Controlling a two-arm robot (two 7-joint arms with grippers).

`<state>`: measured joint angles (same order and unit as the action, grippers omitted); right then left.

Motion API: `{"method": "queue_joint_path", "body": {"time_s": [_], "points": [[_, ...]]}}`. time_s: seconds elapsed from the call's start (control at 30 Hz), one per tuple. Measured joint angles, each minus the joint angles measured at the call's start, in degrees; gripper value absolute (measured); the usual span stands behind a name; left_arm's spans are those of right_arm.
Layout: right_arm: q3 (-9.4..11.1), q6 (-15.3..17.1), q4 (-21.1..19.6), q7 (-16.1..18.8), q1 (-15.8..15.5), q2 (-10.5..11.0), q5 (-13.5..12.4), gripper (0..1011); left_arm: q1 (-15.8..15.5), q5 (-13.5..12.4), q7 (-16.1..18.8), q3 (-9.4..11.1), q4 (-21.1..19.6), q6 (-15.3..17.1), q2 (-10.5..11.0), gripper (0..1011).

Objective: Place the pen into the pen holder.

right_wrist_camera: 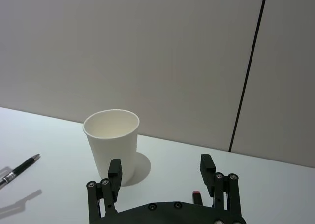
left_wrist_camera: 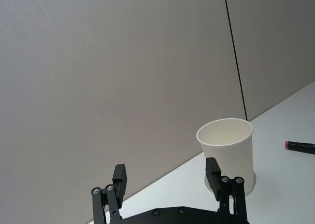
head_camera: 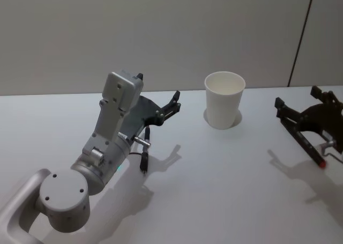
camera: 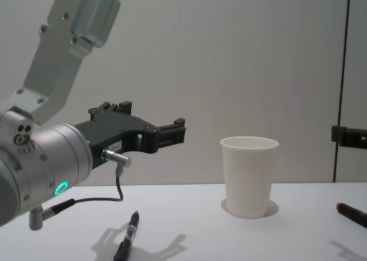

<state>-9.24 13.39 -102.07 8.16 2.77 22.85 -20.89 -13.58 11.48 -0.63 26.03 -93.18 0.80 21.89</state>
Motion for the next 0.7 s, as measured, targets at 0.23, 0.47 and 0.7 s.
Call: {"method": "queue_joint_path", "body": {"time_s": [0.23, 0.47, 0.7], "points": [[1.3, 6.2, 1.6, 2.7, 2.9, 1.3, -2.0, 1001, 0.0, 0.0, 0.0, 0.0, 0.0, 0.0, 0.0, 1001], [1.6, 9.6, 5.0, 6.1, 5.9, 1.9, -2.1, 1002, 0.0, 0.0, 0.0, 0.0, 0.0, 0.0, 0.0, 1001], [1.6, 12.2, 8.7, 8.6, 8.9, 1.9, -1.6, 1001, 0.0, 0.0, 0.0, 0.0, 0.0, 0.0, 0.0, 1001]]}}
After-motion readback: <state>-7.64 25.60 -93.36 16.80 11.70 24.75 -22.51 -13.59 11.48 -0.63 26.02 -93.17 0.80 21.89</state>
